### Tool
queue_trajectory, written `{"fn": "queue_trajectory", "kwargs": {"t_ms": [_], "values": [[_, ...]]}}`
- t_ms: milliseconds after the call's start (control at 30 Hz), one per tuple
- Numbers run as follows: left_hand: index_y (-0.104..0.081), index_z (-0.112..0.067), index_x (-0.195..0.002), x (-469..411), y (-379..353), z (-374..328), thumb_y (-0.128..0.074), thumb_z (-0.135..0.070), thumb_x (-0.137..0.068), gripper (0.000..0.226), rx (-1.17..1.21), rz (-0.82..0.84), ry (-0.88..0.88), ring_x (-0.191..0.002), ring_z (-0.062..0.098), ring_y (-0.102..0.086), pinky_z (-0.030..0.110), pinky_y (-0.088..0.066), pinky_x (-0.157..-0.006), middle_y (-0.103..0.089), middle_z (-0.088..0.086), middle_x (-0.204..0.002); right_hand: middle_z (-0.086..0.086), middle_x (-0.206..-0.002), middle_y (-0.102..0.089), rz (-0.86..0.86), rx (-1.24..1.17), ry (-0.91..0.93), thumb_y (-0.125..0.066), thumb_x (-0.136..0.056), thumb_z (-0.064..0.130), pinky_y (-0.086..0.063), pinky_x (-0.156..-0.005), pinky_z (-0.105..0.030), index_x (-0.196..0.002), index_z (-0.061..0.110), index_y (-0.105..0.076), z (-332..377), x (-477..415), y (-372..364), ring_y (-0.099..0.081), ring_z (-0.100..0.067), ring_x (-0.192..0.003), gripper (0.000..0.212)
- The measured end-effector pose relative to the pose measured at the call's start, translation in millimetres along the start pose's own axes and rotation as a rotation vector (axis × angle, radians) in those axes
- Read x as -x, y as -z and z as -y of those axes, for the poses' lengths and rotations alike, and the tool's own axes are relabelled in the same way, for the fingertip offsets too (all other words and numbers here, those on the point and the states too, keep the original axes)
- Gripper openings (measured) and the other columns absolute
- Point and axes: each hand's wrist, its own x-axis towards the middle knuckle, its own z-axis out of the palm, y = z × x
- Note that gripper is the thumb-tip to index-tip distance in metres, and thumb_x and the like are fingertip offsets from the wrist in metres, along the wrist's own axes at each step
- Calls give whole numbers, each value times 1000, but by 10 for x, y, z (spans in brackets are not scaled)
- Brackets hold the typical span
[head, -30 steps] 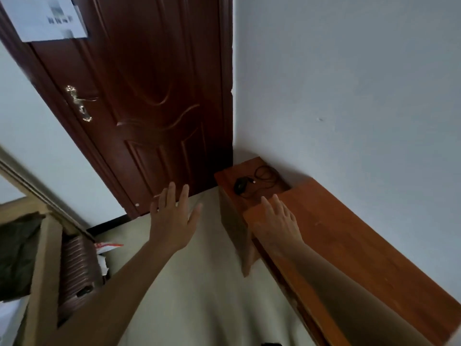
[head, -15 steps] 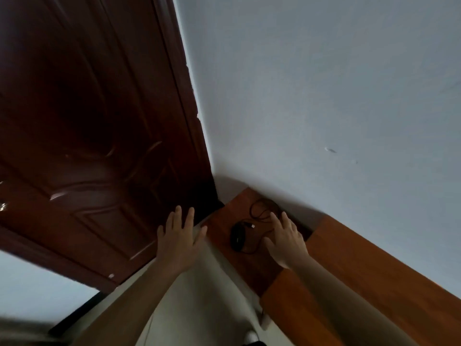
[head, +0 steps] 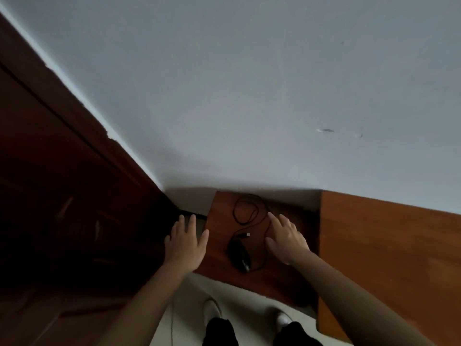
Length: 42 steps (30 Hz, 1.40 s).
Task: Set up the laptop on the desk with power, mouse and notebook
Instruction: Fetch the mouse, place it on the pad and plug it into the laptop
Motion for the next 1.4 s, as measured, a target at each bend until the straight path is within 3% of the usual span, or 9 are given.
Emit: {"fn": "queue_trajectory", "kwargs": {"t_ms": [133, 367, 533, 700, 833, 1033, 1167, 1300, 1400], "values": [[-10, -21, -158, -703, -102, 247, -30, -57, -101, 70, -53, 117, -190, -151, 29, -12, 49, -24, -118, -6, 11, -166, -10, -164, -18, 14, -123, -249, -54, -96, 39, -35, -111, -47, -159, 27, -10, 204, -60, -395, -26, -32, -147, 79], [-9, -21, -158, -1240, -692, 658, -43, -37, -103, 67, 47, 318, -273, -151, 28, -11, 48, -26, -118, -6, 8, -166, -7, -159, -29, 47, -251, -357, -54, -95, 47, -42, -104, -47, -158, 24, -13, 539, -211, -1337, -35, -28, -141, 78], [-21, -22, -157, -1445, -1447, 840, -43, -27, -104, 57, 140, 427, -276, -149, 27, -16, 44, -27, -118, -10, 6, -166, -12, -147, -33, -22, -247, -392, -61, -89, 53, -49, -94, -45, -157, 19, -17, 682, -454, -2129, -41, -31, -130, 88], [-29, -17, -153, -1311, -1883, 982, -49, -23, -98, 59, -7, 293, -385, -144, 30, -24, 43, -42, -107, -8, 11, -165, -15, -128, -48, -203, -264, -428, -67, -86, 53, -50, -88, -47, -148, 14, -39, 586, -656, -2286, -48, -32, -114, 79], [-41, -14, -148, -1325, -1956, 1027, -54, -19, -94, 56, -48, 212, -394, -140, 34, -33, 49, -45, -104, -23, 16, -161, -6, -120, -52, -362, -455, -420, -71, -83, 55, -49, -82, -33, -139, 13, -48, 484, -606, -2196, -54, -23, -109, 74], [-68, -10, -111, -1403, -1951, 641, -59, -34, -94, 30, 121, -9, -272, -116, 36, -49, 49, -48, -90, -57, 16, -120, 3, -121, -44, -498, -604, -509, -64, -83, 60, -45, -83, -30, -138, 16, -44, 191, -290, -2071, -55, -17, -107, 73], [-66, -12, -95, -1444, -2043, 197, -48, -37, -100, 32, 384, 97, -210, -102, 31, -56, 41, -46, -81, -64, 10, -101, 10, -120, -37, -451, -612, -561, -72, -81, 56, -48, -82, -31, -137, 20, -42, -63, -190, -2120, -56, -17, -108, 73], [-68, -14, -100, -1322, -2134, -188, -42, -42, -102, 39, 523, 200, -214, -103, 27, -57, 47, -47, -91, -58, 0, -98, 4, -125, -43, -404, -568, -642, -78, -75, 51, -46, -81, -31, -133, 22, -44, -233, -125, -2231, -57, -21, -110, 74], [-65, -5, -86, -1211, -2179, -398, -25, -57, -99, 66, 578, 213, -301, -97, 21, -57, 40, -42, -92, -59, -3, -86, -2, -128, -45, -385, -512, -660, -78, -75, 47, -43, -79, -32, -135, 23, -44, -335, -112, -2281, -55, -26, -114, 72]]}}
